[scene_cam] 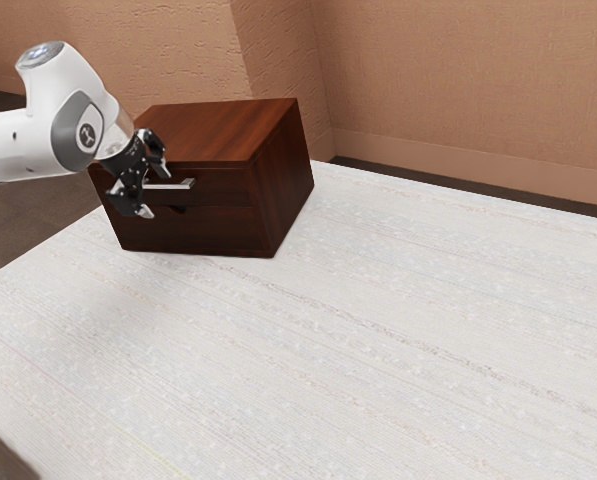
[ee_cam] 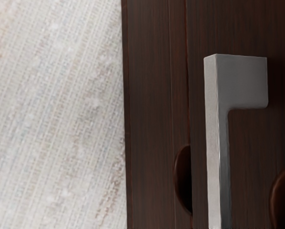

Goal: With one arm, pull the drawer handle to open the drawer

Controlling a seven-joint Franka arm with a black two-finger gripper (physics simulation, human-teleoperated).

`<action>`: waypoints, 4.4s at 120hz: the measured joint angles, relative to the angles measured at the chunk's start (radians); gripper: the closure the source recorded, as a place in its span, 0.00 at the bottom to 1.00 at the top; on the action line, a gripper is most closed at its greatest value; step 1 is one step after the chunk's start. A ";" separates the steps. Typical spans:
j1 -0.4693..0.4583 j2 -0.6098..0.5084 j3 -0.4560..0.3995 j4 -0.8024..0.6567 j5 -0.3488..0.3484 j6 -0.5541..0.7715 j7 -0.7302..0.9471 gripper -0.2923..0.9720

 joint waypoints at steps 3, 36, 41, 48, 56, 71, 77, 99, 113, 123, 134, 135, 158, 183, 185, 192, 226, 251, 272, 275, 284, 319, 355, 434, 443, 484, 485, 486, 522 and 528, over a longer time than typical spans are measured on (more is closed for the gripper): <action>0.000 0.000 0.000 -0.001 0.000 0.001 0.000 0.26; 0.001 0.000 0.000 -0.006 -0.003 0.004 0.002 0.44; 0.001 0.000 0.000 -0.006 -0.003 0.004 0.003 0.46; 0.001 0.000 0.000 -0.007 -0.004 0.004 0.003 0.50; 0.001 0.000 0.001 -0.010 -0.004 0.004 0.004 0.52; 0.002 0.001 0.002 -0.014 -0.007 0.005 0.006 0.56; 0.002 -0.001 0.003 -0.020 -0.008 0.005 0.006 0.56; 0.002 -0.017 0.009 -0.043 -0.029 0.005 0.007 0.63; 0.001 -0.030 0.011 -0.061 -0.039 0.005 0.009 0.68; 0.001 -0.040 0.012 -0.078 -0.042 0.005 0.010 0.70; 0.001 -0.057 0.013 -0.097 -0.043 0.005 0.011 0.73; 0.001 -0.058 0.013 -0.098 -0.043 0.005 0.011 0.74; 0.001 -0.097 0.017 -0.150 -0.043 0.006 0.013 0.79; 0.001 -0.131 0.019 -0.209 -0.042 0.023 0.013 0.80; 0.001 -0.137 0.020 -0.215 -0.042 0.026 0.013 0.80; 0.001 -0.149 0.020 -0.231 -0.042 0.033 0.014 0.81; 0.001 -0.196 0.034 -0.288 -0.044 0.052 0.015 0.81; 0.005 -0.241 0.035 -0.350 -0.045 0.068 0.015 0.81; 0.006 -0.286 0.036 -0.406 -0.045 0.086 0.014 0.82; 0.006 -0.292 0.036 -0.412 -0.045 0.088 0.014 0.82; 0.005 -0.309 0.039 -0.433 -0.044 0.093 0.013 0.82; 0.005 -0.354 0.050 -0.494 -0.043 0.106 0.010 0.82; 0.008 -0.407 0.052 -0.560 -0.046 0.120 0.006 0.82; 0.011 -0.518 0.047 -0.696 -0.046 0.145 0.000 0.82; 0.007 -0.532 0.048 -0.711 -0.046 0.146 -0.001 0.82; -0.001 -0.545 0.051 -0.719 -0.041 0.149 0.006 0.68; -0.001 -0.546 0.051 -0.719 -0.041 0.149 0.006 0.68; -0.001 -0.547 0.051 -0.719 -0.041 0.149 0.006 0.68; 0.004 -0.640 0.055 -0.611 0.005 0.099 0.014 0.55; -0.001 -0.619 0.053 -0.433 0.012 -0.006 0.015 0.48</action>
